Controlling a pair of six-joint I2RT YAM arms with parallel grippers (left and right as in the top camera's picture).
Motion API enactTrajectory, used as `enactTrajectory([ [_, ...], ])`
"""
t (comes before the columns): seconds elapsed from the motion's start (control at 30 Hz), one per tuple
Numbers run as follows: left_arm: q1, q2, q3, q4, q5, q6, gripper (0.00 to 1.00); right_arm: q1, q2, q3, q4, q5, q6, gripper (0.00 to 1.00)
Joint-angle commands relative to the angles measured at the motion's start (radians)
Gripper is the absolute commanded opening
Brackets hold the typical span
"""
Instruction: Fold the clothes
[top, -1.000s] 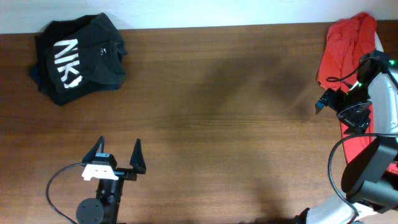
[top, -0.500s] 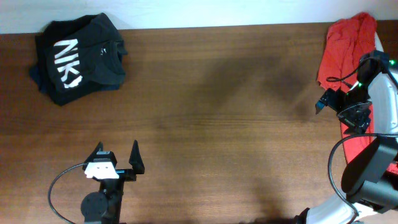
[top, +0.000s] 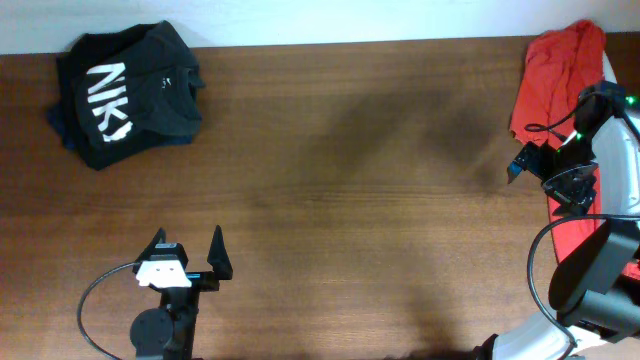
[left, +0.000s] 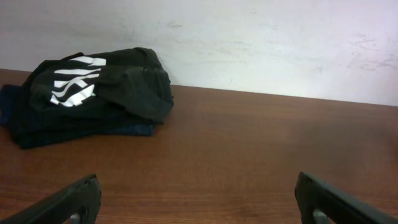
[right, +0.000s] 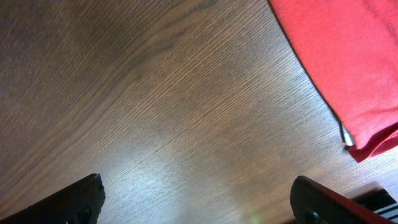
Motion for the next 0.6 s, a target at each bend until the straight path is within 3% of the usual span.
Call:
enactTrajectory([
  [0.0,-0.006,-0.007,-0.006,-0.002,-0.011,0.013,0.99,0.002,-0.006,0.008,-0.003,0.002,-0.006,0.99],
  [0.3,-0.006,-0.007,-0.006,-0.002,-0.011,0.013,0.99,0.002,-0.029,0.007,-0.003,0.002,-0.006,0.99],
  [0.57,-0.006,-0.002,-0.006,-0.002,-0.011,0.013,0.99,0.002,-0.282,0.007,-0.003,0.002,-0.006,0.99],
])
